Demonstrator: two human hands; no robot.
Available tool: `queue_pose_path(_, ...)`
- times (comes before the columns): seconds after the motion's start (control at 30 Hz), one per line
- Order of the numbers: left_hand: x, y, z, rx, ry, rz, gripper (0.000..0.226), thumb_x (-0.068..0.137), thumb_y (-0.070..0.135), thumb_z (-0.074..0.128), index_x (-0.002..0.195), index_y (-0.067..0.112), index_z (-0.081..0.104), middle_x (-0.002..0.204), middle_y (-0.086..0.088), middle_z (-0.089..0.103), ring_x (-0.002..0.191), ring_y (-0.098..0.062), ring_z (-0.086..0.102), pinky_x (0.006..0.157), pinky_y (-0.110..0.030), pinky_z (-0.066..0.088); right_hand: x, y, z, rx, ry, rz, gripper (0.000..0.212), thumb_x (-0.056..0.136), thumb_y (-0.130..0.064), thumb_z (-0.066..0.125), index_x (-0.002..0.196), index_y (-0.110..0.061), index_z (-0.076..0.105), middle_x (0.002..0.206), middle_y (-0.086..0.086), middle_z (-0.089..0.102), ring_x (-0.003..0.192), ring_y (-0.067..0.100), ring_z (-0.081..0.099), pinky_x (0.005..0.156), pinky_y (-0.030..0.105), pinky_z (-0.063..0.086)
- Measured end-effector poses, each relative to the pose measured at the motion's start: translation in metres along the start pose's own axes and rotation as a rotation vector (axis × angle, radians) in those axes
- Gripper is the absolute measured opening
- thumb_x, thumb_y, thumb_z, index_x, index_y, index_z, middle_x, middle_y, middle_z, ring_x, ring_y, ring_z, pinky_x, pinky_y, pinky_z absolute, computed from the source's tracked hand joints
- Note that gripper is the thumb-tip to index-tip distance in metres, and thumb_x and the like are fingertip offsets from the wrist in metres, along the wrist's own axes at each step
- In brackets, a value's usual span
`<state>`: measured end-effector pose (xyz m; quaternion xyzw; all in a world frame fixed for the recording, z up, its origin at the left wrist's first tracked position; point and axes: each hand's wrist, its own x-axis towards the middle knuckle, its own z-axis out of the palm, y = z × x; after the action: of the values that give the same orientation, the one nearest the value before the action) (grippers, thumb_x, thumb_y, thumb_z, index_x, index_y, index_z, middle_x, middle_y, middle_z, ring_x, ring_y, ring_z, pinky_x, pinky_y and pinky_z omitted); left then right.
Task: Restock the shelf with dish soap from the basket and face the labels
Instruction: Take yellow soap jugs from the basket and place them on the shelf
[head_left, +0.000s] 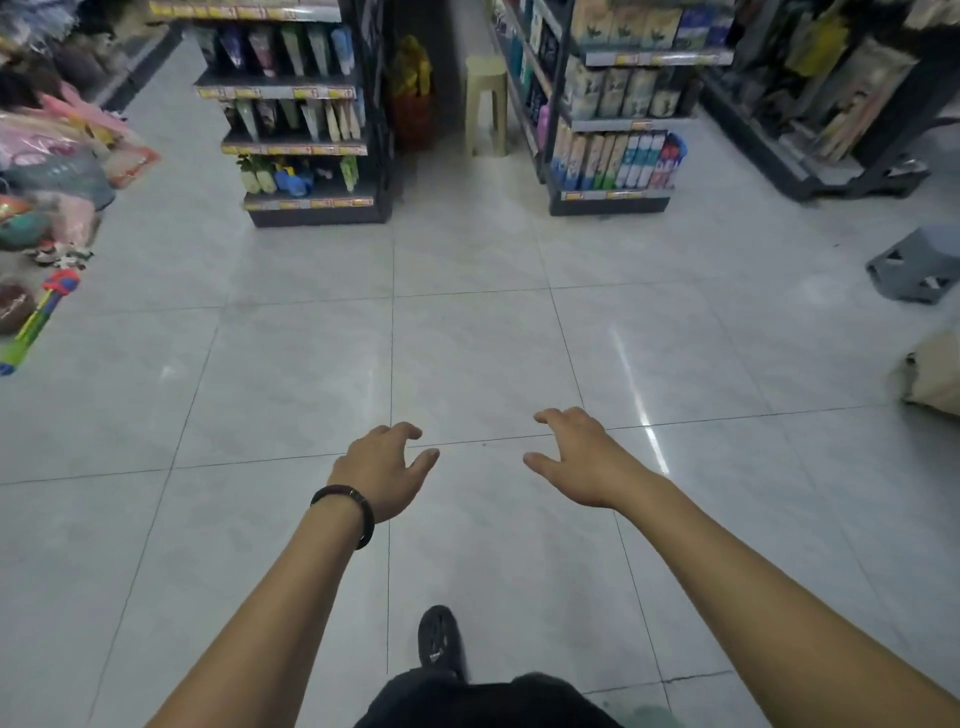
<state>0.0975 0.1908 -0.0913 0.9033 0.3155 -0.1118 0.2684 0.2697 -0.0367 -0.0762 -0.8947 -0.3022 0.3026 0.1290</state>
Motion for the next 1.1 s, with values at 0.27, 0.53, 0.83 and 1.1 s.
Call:
queue_pose_path(0.27, 0.131, -0.006, -0.062, 0.033, -0.037, 0.044, 0.052, 0.100, 0.062, 0.046, 0.141, 0.031, 0.055, 0.142, 0.004, 0.059, 0.128, -0.021, 0.058, 0.105, -0.047, 0.050, 0.118, -0.032, -0.041, 0.081, 0.025, 0.074, 0.072, 0.102, -0.059, 0.056, 0.162, -0.029, 0.033, 0.161, 0.003, 0.036, 0.138, 0.027, 0.051, 0.116, 0.050, 0.046)
queue_pose_path(0.53, 0.279, 0.010, -0.098, 0.039, -0.076, -0.002, 0.049, 0.100, 0.062, 0.048, 0.138, 0.032, 0.056, 0.138, 0.004, 0.061, 0.123, -0.021, 0.060, 0.105, -0.048, 0.050, 0.269, -0.034, -0.089, 0.167, -0.002, 0.058, 0.069, 0.104, -0.055, 0.056, 0.162, -0.028, 0.033, 0.163, 0.003, 0.036, 0.146, 0.027, 0.043, 0.119, 0.049, 0.043)
queue_pose_path(0.83, 0.439, 0.039, -0.163, 0.001, -0.074, -0.094, 0.047, 0.099, 0.061, 0.050, 0.137, 0.034, 0.057, 0.134, 0.006, 0.062, 0.119, -0.019, 0.062, 0.104, -0.047, 0.051, 0.443, -0.039, -0.183, 0.196, -0.080, 0.047, 0.067, 0.103, -0.055, 0.057, 0.161, -0.029, 0.035, 0.163, 0.001, 0.036, 0.139, 0.026, 0.050, 0.117, 0.047, 0.044)
queue_pose_path(1.1, 0.626, 0.026, -0.233, -0.088, -0.063, -0.099, 0.047, 0.100, 0.059, 0.051, 0.138, 0.032, 0.055, 0.133, 0.005, 0.061, 0.116, -0.019, 0.063, 0.102, -0.046, 0.053, 0.635, -0.082, -0.256, 0.164, -0.092, 0.008, 0.067, 0.105, -0.053, 0.057, 0.162, -0.027, 0.034, 0.163, 0.001, 0.036, 0.142, 0.024, 0.047, 0.113, 0.040, 0.045)
